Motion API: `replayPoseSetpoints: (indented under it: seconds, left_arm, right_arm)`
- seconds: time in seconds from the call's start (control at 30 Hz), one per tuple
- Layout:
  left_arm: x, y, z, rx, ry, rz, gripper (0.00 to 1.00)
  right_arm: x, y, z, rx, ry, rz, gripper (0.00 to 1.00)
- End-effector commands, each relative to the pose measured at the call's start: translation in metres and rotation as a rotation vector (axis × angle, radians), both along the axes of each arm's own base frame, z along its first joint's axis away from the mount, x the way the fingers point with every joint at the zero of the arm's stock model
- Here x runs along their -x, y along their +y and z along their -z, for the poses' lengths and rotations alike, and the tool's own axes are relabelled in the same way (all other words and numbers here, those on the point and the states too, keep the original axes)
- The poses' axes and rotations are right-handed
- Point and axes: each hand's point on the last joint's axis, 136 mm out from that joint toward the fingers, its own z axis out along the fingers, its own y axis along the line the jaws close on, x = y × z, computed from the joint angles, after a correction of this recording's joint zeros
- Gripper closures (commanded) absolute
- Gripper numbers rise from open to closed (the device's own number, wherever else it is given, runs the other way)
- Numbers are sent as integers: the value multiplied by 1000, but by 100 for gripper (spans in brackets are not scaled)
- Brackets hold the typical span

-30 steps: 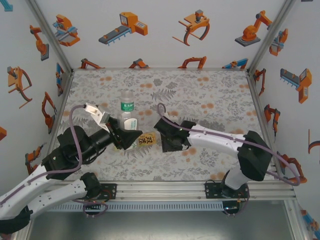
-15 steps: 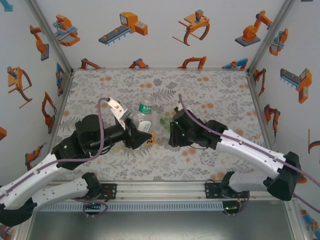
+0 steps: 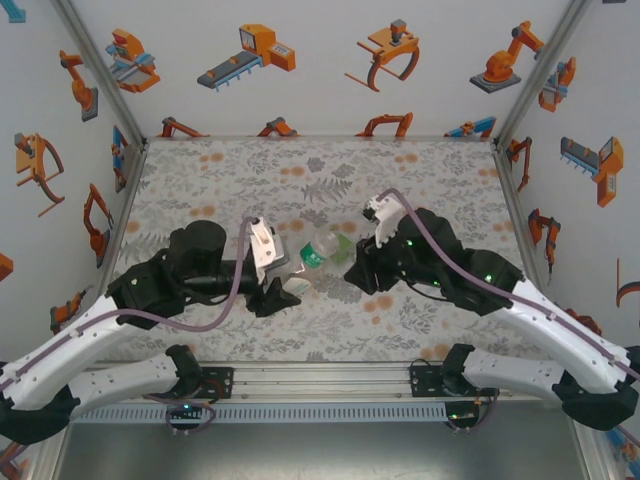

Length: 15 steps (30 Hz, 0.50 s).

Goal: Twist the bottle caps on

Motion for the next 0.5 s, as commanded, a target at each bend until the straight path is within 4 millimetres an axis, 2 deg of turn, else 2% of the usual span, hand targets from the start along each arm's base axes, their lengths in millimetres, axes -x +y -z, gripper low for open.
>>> replayPoseSetpoints:
  seconds: [0.0,0.23,0.37,0.47]
  left_arm:
    - [25,9,0,-34,-93,158,100]
    - [41,21,8,-122,-150,273,100]
    - [40,25,25,-206,-137,290,100]
    - [42,24,28,-233,-127,310,100]
  right_arm:
    - [24,3,-46,-77,-165,-187,96]
    - [73,4,-85,-170,-350,-490,100]
    - [87,2,-100,-203,-447,-582,100]
    - [101,5,-106,-229,-479,-679,100]
